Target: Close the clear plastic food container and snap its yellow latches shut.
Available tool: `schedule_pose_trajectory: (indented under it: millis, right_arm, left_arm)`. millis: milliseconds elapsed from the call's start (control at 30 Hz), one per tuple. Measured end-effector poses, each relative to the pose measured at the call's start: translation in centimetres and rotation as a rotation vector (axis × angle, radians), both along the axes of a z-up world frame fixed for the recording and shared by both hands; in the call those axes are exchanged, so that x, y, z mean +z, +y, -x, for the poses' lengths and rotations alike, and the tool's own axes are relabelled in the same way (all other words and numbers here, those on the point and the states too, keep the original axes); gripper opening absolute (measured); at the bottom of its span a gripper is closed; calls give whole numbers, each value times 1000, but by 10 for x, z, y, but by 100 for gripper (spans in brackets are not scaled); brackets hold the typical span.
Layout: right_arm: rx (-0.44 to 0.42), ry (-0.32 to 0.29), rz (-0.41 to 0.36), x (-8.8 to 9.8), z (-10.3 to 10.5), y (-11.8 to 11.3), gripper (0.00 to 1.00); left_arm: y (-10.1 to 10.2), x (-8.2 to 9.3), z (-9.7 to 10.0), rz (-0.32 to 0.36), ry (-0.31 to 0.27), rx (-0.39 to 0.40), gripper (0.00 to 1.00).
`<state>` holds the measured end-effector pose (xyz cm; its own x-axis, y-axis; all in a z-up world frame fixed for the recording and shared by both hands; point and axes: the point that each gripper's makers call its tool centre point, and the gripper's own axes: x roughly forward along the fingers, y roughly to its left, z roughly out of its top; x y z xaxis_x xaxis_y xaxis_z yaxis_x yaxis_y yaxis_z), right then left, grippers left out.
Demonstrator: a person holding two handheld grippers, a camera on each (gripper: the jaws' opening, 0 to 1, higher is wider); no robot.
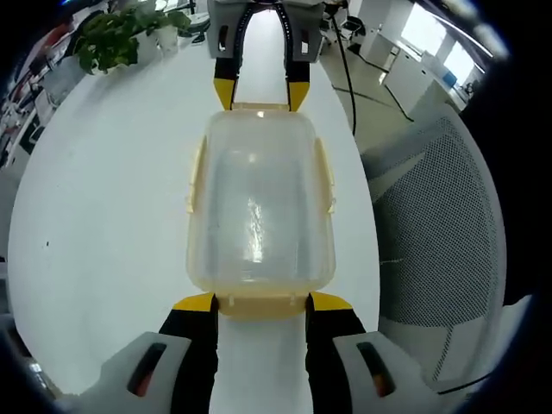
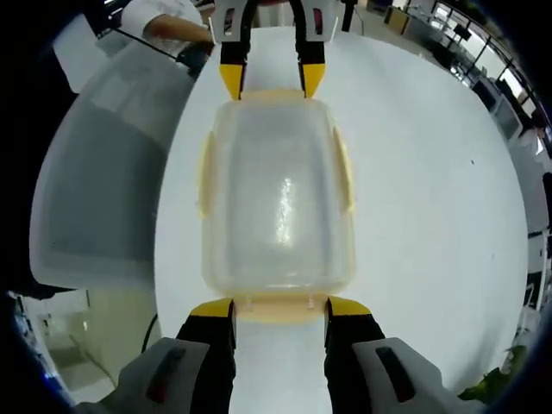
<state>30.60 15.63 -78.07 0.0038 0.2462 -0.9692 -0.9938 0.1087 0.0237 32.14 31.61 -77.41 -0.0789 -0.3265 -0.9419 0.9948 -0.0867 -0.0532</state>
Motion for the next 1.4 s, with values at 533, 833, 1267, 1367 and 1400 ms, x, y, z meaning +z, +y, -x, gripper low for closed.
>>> schedule_pose_trajectory:
  millis: [533,833,1267,1367,1400]
  right_arm:
    - [6,-23,17,-3,0,0,39]
    - [-7,-33,11,-5,0,0,39]
    - [-1,-45,3,-5,1,0,40]
    - [11,-43,-19,-3,1,-2,40]
    - [10,-41,-24,-3,2,-2,40]
  left_arm:
    - [0,-3,2,-11,-32,-1,38]
    - [1,-6,1,-21,-41,-1,38]
    - [1,-6,-1,-38,-60,-17,38]
    - [1,-5,-1,-42,-58,-31,39]
    - [1,-4,-1,-44,-57,-30,39]
